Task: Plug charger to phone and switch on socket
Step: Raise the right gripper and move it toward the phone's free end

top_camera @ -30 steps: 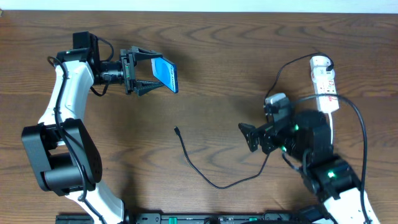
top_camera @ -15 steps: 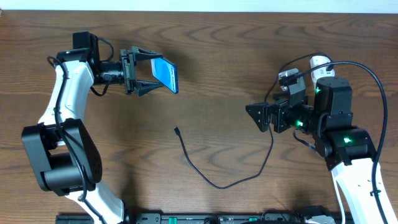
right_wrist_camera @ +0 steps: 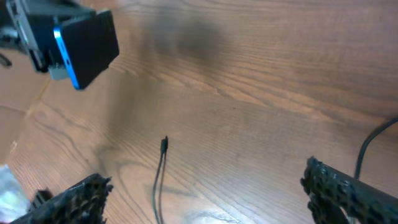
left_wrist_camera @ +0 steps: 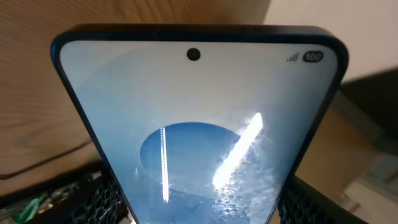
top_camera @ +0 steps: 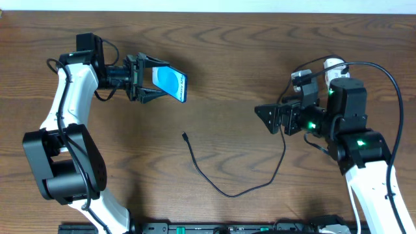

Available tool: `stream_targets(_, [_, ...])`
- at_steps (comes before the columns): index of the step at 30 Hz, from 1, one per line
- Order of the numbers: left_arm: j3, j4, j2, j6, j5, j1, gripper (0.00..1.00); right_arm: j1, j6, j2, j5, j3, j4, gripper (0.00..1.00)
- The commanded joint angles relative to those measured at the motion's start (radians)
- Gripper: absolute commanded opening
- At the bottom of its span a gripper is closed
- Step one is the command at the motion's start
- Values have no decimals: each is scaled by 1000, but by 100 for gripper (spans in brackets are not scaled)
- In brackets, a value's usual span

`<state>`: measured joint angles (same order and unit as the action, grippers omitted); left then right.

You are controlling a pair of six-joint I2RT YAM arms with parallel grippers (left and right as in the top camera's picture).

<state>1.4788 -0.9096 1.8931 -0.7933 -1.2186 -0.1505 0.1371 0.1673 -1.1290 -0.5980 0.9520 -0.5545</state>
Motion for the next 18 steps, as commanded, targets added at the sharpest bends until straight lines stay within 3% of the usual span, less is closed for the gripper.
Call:
stream_targets(1, [1,-2,-31,-21,60,13,65,1,117,-50,-14,16,25,87])
stream_targets(7, [1,-2,-31,-24,122,52,64,82,253,-163,2,16,165,77])
stream_targets(18, [1,-2,-31,-25,129,78,64,218,480,-336,46,16,441,75])
